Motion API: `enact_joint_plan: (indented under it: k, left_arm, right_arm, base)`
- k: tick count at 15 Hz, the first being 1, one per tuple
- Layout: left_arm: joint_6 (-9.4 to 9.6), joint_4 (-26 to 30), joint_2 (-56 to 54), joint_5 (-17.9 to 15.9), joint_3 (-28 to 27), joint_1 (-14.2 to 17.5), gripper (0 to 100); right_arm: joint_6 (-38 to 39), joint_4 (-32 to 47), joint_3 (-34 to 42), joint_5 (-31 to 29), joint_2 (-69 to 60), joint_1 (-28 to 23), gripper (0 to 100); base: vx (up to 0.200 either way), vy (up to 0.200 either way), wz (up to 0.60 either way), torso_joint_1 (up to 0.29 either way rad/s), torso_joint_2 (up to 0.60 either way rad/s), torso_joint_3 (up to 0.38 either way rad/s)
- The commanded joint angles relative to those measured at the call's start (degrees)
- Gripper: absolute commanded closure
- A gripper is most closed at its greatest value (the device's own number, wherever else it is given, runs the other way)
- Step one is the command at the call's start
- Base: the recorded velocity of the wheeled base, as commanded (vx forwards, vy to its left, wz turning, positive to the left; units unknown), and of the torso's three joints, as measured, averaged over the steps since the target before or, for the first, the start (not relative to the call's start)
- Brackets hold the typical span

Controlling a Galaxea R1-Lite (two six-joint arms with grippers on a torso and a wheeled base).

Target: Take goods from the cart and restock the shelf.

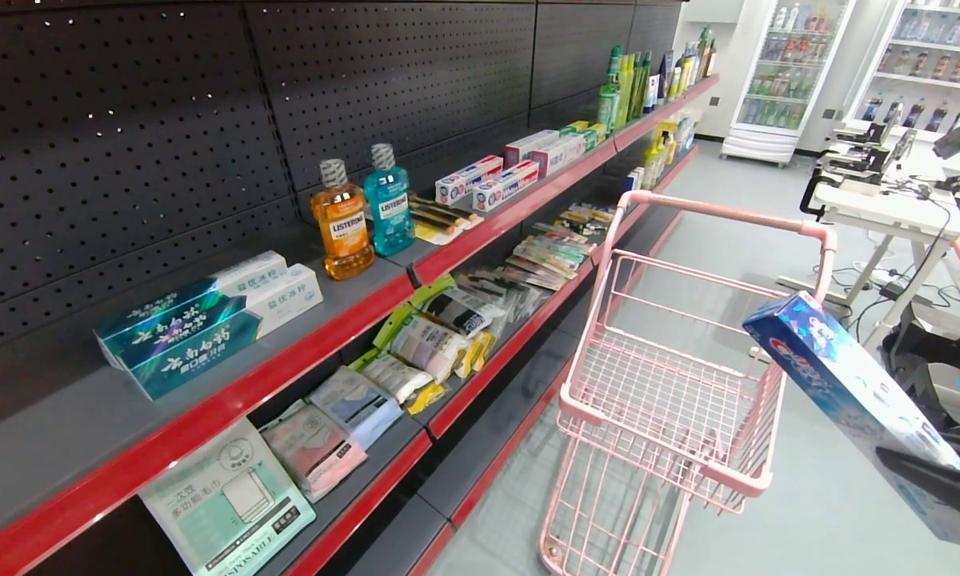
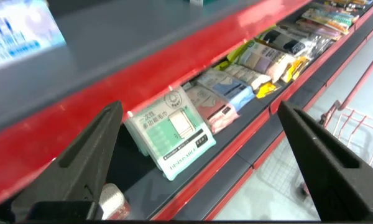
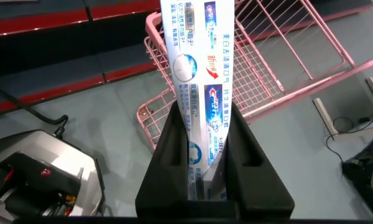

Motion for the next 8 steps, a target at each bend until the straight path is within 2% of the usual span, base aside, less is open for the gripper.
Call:
enact_joint_plan:
  k: [1,8]
  left_arm:
    - [0.0,0.0,0.0,0.0,0.0,0.0,0]
    - [0.0,0.0,0.1,0.0,0.0,0.0,0]
  right_arm:
    - [0.0,0.0,0.0,0.0,1.2,-0.1,100]
    - [0.0,0.0,-1.1,0.0,2.7,-0.2,100]
  base:
    - [0.0,0.0,0.0,0.266,-0.58,-0.315]
    - [0.0,0.0,0.0,0.193,-0.4,-0.215]
